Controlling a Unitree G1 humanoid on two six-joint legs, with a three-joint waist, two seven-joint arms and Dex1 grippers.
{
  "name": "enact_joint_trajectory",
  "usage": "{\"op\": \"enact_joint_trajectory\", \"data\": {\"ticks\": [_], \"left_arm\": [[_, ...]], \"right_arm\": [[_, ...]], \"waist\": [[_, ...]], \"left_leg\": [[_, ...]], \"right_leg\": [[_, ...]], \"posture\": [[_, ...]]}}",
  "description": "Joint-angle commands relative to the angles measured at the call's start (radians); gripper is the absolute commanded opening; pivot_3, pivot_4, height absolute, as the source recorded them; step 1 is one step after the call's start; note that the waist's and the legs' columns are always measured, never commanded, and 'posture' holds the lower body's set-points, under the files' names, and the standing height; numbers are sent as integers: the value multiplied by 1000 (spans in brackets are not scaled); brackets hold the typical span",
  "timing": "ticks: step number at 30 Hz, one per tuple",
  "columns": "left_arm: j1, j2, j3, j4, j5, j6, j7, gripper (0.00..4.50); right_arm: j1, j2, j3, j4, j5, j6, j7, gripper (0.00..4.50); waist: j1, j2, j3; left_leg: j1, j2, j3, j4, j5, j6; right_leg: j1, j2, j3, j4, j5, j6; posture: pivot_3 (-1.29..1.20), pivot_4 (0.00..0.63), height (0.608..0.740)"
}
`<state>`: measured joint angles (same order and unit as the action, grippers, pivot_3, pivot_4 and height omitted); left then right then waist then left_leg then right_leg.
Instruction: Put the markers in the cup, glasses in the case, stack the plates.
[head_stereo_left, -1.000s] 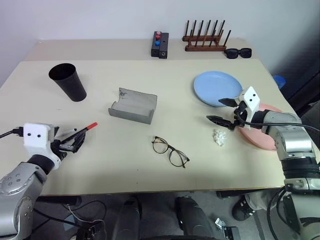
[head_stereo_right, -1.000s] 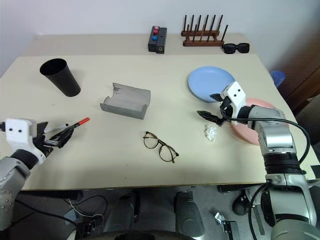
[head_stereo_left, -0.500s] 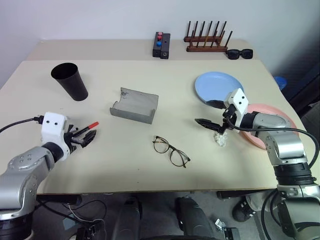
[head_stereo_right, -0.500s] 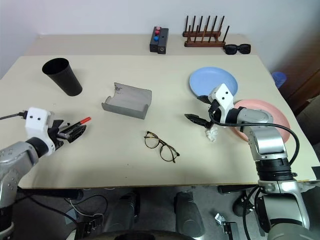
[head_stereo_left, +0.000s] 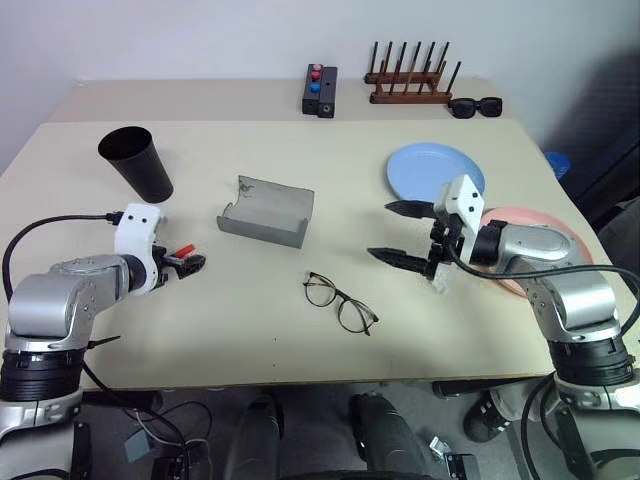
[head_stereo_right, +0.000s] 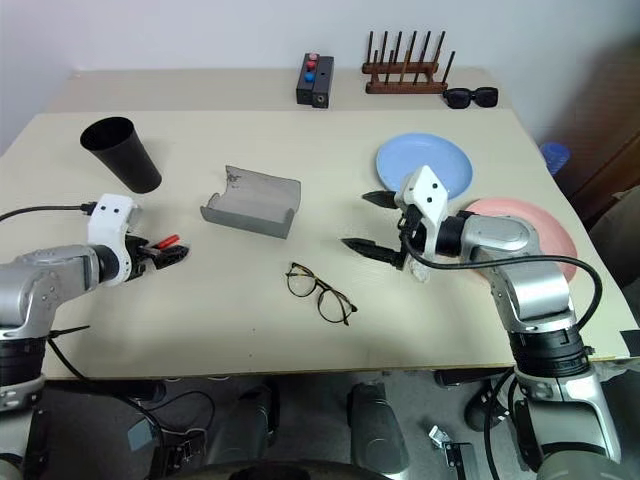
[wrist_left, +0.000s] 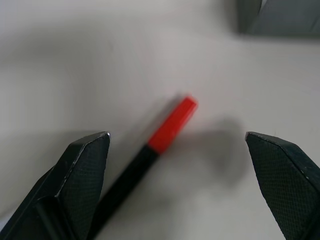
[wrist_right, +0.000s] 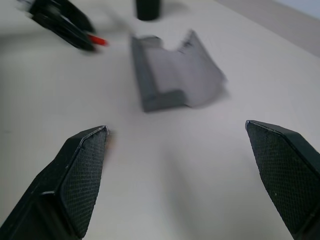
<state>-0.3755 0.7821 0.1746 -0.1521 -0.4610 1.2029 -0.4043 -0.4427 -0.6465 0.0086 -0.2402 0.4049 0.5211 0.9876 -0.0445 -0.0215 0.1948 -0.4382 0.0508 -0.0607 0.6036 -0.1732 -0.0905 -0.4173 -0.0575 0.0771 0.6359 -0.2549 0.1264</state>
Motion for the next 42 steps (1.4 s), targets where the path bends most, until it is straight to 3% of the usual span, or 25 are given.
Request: {"op": "enact_joint_trajectory", "data": {"ticks": [1, 12, 15, 22, 28, 34, 38, 42], "left_arm": [[-2, 48, 14, -29, -15, 69, -35, 4460], [143, 118, 122, -165, -71, 268, -84, 4460], [198, 137, 139, -201, -68, 269, -92, 3634], [220, 122, 146, -215, -49, 246, -68, 86], [206, 95, 178, -218, -39, 210, -55, 31], [111, -42, 303, -233, -31, -99, -22, 31], [-48, -153, 374, -195, 5, -315, 113, 31], [-188, -184, 280, -96, 187, -450, 319, 31]], "right_arm": [[17, 11, 16, -53, 19, -5, -5, 4500], [40, 54, 60, -39, 15, -72, -5, 4500], [21, 69, 82, -53, 23, -54, -5, 4500], [-12, 91, 113, -78, 46, -13, -1, 4500], [-10, 92, 118, -122, 76, 23, -8, 4500], [1, 102, 127, -143, 77, 26, -31, 4500], [-5, 122, 139, -129, 65, 8, -47, 4500], [-24, 152, 156, -109, 57, -8, -52, 4500]], "waist": [[0, 0, 0], [0, 0, 0], [-3, 0, 0], [2, 0, 0], [4, 1, 0], [12, -3, -1], [13, -3, -1], [13, -3, -1]], "left_leg": [[0, 0, 0, 0, 0, 0], [0, 0, 0, 0, 0, 0], [1, 0, 0, 0, 0, 0], [1, 0, 0, 0, 0, 0], [1, 0, 0, 1, 0, 0], [1, 0, 0, 4, 0, 0], [1, 0, -1, 5, 0, 0], [2, 0, -1, 5, 0, 0]], "right_leg": [[0, 0, 0, 0, 0, 0], [0, 0, 0, 0, -1, -2], [0, 0, 0, 0, -2, -3], [1, 0, 0, 1, -2, -4], [1, 0, 0, 1, -2, -4], [3, 0, -1, 1, -2, -4], [4, 0, -1, 1, -2, -4], [5, 0, -1, 1, 1, 0]], "posture": [[0, 150, 740], [0, 150, 740], [0, 150, 740], [0, 150, 740], [0, 150, 740], [0, 150, 740], [0, 150, 740], [0, 150, 740]]}}
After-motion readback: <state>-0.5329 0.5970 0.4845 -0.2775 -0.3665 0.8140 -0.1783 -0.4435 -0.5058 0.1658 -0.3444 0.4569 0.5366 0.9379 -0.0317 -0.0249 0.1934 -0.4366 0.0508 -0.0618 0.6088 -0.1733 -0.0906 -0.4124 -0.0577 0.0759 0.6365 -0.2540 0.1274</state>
